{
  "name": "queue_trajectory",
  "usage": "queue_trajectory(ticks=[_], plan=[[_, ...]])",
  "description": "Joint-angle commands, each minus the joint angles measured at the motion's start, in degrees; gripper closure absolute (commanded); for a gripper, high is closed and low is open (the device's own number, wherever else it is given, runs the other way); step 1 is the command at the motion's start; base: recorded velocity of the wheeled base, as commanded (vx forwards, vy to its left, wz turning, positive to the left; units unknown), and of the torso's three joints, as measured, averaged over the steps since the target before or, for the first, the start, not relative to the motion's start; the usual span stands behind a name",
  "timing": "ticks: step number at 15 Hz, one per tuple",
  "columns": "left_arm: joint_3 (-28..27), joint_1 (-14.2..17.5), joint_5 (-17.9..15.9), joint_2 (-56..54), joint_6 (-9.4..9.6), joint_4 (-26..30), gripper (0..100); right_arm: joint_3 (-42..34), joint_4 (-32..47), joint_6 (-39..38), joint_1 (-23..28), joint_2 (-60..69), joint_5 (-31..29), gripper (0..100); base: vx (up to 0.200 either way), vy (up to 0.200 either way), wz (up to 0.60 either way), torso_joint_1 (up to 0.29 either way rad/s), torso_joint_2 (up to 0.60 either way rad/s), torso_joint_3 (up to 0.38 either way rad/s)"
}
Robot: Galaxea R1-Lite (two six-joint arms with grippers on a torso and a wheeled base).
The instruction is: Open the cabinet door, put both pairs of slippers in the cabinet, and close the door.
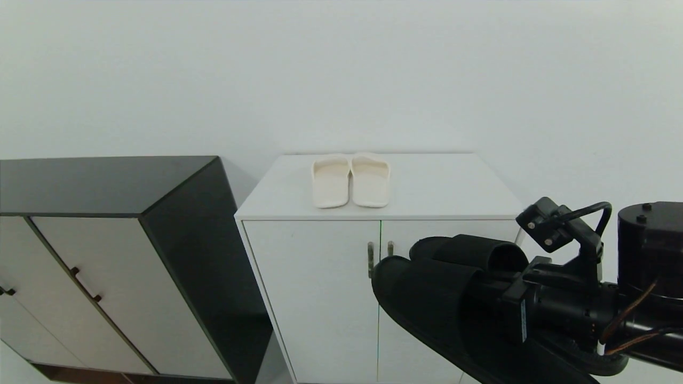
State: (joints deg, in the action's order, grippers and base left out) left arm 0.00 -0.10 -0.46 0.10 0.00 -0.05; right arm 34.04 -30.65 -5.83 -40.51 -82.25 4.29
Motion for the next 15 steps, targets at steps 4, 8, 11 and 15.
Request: queue_trajectory(ticks=[4, 8, 11, 15], plan=[[0.0, 0.01, -0.06, 0.08, -0.26, 0.05, 0, -0.2, -0.03, 0.03, -0.1, -0.28, 0.02, 100, 0.0, 0.0, 0.0, -0.215, 0.53, 0.316], [0.0, 0.01, -0.06, -0.01, -0.26, 0.05, 0, -0.73, -0.11, 0.03, -0.1, -0.37, 0.02, 100, 0.0, 0.0, 0.0, -0.188, 0.51, 0.315], [0.0, 0.01, -0.06, 0.08, -0.26, -0.04, 0, -0.81, -0.11, 0.73, -0.36, -0.63, 0.02, 100, 0.0, 0.0, 0.0, -0.173, 0.49, 0.317], [0.0, 0.01, -0.15, -0.01, -0.18, 0.14, 0, -1.17, -0.03, 0.73, -0.54, -0.81, 0.1, 100, 0.0, 0.0, 0.0, -0.143, 0.47, 0.333]])
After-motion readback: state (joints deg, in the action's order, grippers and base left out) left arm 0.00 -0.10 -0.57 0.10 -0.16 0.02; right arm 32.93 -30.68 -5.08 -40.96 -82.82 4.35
